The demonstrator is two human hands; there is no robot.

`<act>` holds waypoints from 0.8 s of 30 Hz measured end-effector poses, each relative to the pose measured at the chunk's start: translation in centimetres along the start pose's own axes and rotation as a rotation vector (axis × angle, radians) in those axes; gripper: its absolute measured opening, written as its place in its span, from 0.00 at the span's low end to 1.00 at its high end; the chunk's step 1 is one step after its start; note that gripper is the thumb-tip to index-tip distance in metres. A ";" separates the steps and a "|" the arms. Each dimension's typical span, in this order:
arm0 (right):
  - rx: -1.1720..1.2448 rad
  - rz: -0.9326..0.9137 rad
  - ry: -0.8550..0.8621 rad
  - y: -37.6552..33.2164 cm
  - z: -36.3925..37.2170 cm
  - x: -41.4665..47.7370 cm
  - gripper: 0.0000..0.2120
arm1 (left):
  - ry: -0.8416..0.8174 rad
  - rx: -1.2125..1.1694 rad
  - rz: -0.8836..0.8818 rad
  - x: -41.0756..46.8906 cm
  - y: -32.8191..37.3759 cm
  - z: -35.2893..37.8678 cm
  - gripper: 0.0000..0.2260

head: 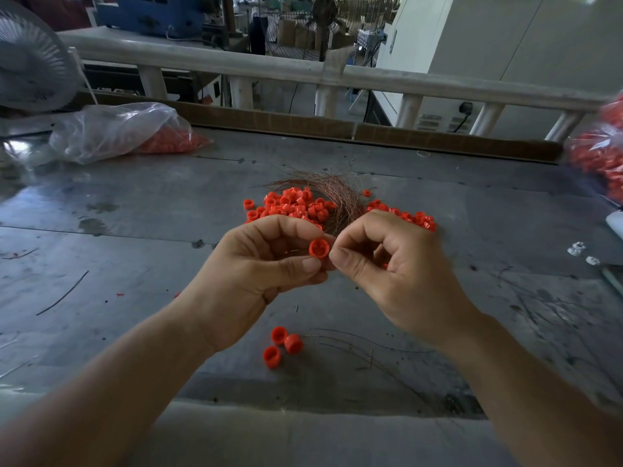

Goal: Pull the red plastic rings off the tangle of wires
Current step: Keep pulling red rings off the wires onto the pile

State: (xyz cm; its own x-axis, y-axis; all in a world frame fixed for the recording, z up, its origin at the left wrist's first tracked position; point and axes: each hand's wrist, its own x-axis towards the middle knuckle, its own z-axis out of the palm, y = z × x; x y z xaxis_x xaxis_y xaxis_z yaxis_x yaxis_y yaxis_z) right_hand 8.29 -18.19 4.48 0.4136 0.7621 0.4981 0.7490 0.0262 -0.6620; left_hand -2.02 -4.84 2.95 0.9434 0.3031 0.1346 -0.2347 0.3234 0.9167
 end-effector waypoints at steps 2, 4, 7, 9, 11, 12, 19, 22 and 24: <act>-0.004 0.003 0.007 0.0 0.0 0.0 0.03 | 0.004 0.003 0.008 0.0 0.0 0.0 0.09; -0.003 0.012 0.017 0.0 0.0 0.0 0.05 | 0.004 0.003 0.013 0.0 0.1 0.0 0.09; -0.013 0.017 0.022 0.0 0.0 0.1 0.06 | 0.014 0.001 0.027 -0.1 0.1 0.1 0.10; -0.015 0.022 0.028 0.0 0.0 0.1 0.06 | 0.025 0.017 0.040 -0.1 0.1 0.1 0.10; -0.013 0.026 0.035 0.0 0.1 0.0 0.04 | 0.028 0.036 0.048 -0.1 0.1 0.1 0.11; -0.015 0.026 0.039 0.0 0.2 0.0 0.04 | 0.029 0.042 0.049 -0.1 0.1 0.1 0.12; -0.027 0.025 0.063 0.1 -0.1 0.1 0.04 | 0.002 -0.009 0.027 0.0 0.1 0.0 0.11; -0.026 0.028 0.059 0.1 -0.2 0.2 0.04 | -0.005 -0.024 0.019 0.0 0.2 0.0 0.11; -0.022 0.031 0.059 0.1 -0.1 0.2 0.04 | -0.004 -0.026 0.016 -0.1 0.2 0.0 0.11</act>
State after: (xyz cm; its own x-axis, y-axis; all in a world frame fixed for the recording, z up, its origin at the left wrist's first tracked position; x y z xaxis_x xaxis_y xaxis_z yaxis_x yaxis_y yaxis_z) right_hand 8.53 -18.15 4.55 0.4663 0.7230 0.5097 0.7461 -0.0119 -0.6657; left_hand -2.12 -4.81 3.11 0.9404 0.3048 0.1505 -0.2555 0.3418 0.9044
